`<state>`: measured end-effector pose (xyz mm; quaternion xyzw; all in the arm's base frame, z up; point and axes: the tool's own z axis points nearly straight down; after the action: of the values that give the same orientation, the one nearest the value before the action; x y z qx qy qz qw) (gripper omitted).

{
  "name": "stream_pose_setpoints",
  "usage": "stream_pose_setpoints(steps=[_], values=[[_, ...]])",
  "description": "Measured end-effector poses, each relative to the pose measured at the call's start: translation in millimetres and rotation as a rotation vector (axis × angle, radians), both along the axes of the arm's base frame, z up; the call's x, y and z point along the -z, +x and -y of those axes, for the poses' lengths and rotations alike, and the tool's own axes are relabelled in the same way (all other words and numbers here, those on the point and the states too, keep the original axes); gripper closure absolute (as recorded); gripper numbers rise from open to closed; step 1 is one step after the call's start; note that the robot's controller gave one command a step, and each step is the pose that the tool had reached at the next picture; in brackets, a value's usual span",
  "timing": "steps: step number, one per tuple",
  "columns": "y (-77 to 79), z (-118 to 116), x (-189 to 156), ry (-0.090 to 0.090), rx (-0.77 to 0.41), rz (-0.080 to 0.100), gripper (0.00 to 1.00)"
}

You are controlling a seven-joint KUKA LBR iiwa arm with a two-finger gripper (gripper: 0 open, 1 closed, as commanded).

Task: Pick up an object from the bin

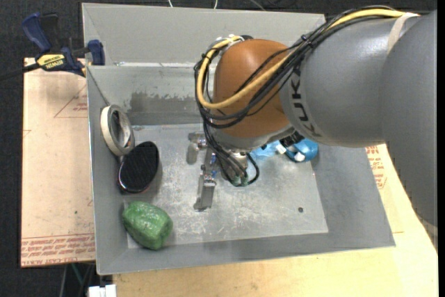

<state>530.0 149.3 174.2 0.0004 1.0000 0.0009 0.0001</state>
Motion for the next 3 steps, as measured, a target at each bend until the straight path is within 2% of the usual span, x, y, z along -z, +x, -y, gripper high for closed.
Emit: stream_pose_setpoints(steps=[1,2,3], values=[[-37.4,-12.8,78.5,0.001,-0.145,0.0,0.0],[-38.4,-15.7,92.4,0.002,-0.149,0.008,0.0],[-38.0,-24.3,37.8,0.003,-0.151,0.005,1.0]])
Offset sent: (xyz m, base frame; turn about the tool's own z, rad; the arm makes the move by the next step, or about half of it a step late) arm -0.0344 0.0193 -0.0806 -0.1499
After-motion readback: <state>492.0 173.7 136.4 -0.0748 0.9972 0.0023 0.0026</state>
